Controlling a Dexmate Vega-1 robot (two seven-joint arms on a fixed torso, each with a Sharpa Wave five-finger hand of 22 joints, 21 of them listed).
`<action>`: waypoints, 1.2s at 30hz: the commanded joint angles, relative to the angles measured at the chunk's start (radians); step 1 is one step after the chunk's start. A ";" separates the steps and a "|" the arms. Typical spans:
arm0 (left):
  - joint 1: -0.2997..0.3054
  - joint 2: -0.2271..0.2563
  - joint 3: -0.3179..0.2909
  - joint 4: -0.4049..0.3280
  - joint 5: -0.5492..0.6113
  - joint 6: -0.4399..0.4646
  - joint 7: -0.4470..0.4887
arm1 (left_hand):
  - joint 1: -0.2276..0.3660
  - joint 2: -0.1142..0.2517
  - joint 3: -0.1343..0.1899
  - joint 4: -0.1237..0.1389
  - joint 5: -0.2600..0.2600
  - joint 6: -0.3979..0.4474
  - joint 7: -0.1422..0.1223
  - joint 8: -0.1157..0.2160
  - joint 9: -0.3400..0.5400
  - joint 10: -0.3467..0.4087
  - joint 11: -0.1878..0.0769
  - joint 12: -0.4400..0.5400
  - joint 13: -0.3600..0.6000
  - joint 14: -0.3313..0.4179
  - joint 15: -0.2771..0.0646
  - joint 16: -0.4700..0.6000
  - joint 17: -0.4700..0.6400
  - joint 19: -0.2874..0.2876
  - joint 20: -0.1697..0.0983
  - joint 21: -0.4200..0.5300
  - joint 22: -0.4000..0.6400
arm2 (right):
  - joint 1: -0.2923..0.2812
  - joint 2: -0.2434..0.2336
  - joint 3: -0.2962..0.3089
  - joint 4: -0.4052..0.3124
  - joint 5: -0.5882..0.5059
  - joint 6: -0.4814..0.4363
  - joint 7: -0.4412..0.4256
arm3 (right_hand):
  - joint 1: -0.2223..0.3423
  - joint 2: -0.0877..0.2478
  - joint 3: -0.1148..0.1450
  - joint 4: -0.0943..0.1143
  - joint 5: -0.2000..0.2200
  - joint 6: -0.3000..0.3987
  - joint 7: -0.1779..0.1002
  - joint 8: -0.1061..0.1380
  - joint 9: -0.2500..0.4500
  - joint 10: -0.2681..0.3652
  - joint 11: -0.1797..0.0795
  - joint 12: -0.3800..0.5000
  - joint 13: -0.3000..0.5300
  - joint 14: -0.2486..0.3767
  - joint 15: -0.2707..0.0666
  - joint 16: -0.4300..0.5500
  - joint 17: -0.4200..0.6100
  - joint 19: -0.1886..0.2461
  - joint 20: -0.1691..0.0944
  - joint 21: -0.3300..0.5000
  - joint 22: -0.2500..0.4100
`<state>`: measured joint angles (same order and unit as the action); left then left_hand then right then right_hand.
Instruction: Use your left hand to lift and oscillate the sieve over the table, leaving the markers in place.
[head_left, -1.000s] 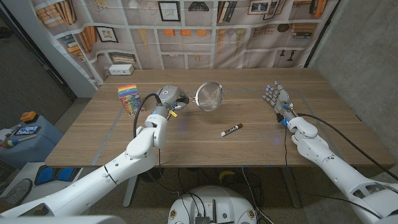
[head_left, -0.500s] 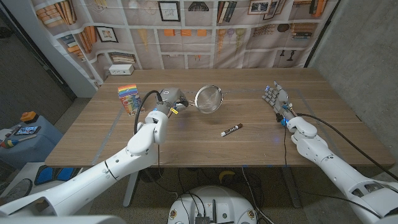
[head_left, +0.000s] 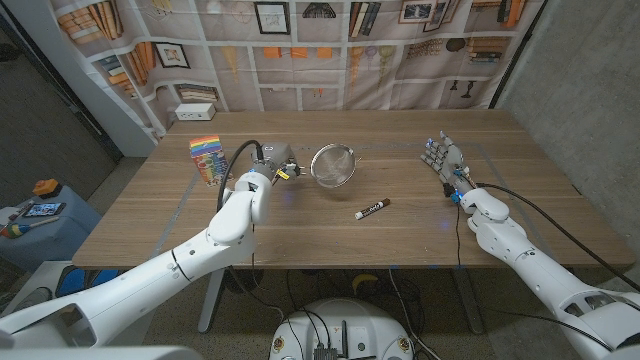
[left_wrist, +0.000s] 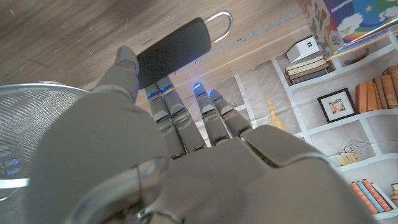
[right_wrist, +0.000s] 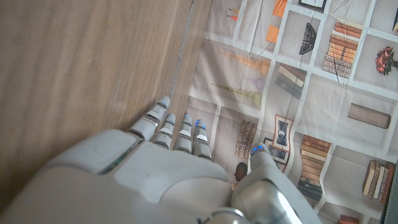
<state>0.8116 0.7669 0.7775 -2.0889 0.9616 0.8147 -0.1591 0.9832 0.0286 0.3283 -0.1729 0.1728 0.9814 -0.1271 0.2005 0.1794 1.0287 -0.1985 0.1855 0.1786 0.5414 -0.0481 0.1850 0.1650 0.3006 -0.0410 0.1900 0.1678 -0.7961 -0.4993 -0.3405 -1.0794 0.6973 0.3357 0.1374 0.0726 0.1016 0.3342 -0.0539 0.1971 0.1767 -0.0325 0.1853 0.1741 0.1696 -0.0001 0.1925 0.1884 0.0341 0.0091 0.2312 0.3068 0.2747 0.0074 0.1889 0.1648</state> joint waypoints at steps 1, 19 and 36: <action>-0.055 -0.003 0.040 0.001 0.105 0.066 -0.229 | 0.024 0.038 0.002 0.002 0.008 0.178 -0.031 0.001 0.005 0.033 -0.025 0.002 0.005 -0.004 -0.165 -0.007 0.002 -0.011 -0.039 -0.003 0.002 | 0.002 0.004 0.000 0.006 0.002 0.003 0.002 | -0.004 0.024 0.004 0.000 0.002 0.009 0.001 0.004 0.004 0.008 0.002 0.003 0.002 0.004 0.006 0.004 -0.002 -0.003 0.003 -0.001 0.003; -0.078 -0.037 0.047 0.019 0.249 0.083 -0.414 | 0.024 0.040 0.001 0.004 0.009 0.179 -0.033 0.002 0.005 0.030 -0.025 0.000 0.005 -0.013 -0.164 -0.009 0.002 -0.016 -0.037 -0.003 0.002 | -0.011 0.002 0.003 -0.006 0.004 0.008 -0.004 | -0.004 0.024 0.005 -0.001 0.002 0.009 0.001 0.003 0.004 0.008 0.003 0.003 0.002 0.002 0.009 0.004 -0.002 -0.004 0.006 -0.001 0.003; 0.009 -0.058 -0.035 0.004 0.233 0.032 -0.288 | 0.023 0.044 0.000 0.006 0.009 0.179 -0.032 0.002 0.005 0.028 -0.025 0.000 0.005 -0.012 -0.163 -0.006 0.004 -0.010 -0.042 0.000 0.002 | -0.022 -0.008 0.004 -0.030 -0.001 0.006 -0.013 | -0.005 0.024 0.005 0.000 0.002 0.011 0.001 0.004 0.004 0.009 0.002 0.003 0.002 0.002 0.011 0.004 -0.002 -0.004 0.005 -0.001 0.003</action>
<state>0.7636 0.7198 0.7896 -2.0727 1.2028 0.8764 -0.5458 0.9832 0.0286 0.3256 -0.1756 0.1777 0.9816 -0.1273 0.1964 0.1794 1.0288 -0.1987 0.1820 0.1794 0.5341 -0.0484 0.1771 0.1650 0.2879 -0.0430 0.1900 0.1678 -0.8124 -0.5013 -0.3372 -1.0964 0.7010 0.3429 0.1309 0.0726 0.1015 0.3342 -0.0539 0.1971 0.1766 -0.0324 0.1853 0.1741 0.1696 -0.0001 0.1925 0.1884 0.0378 0.0128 0.2312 0.3017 0.2711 0.0109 0.1889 0.1648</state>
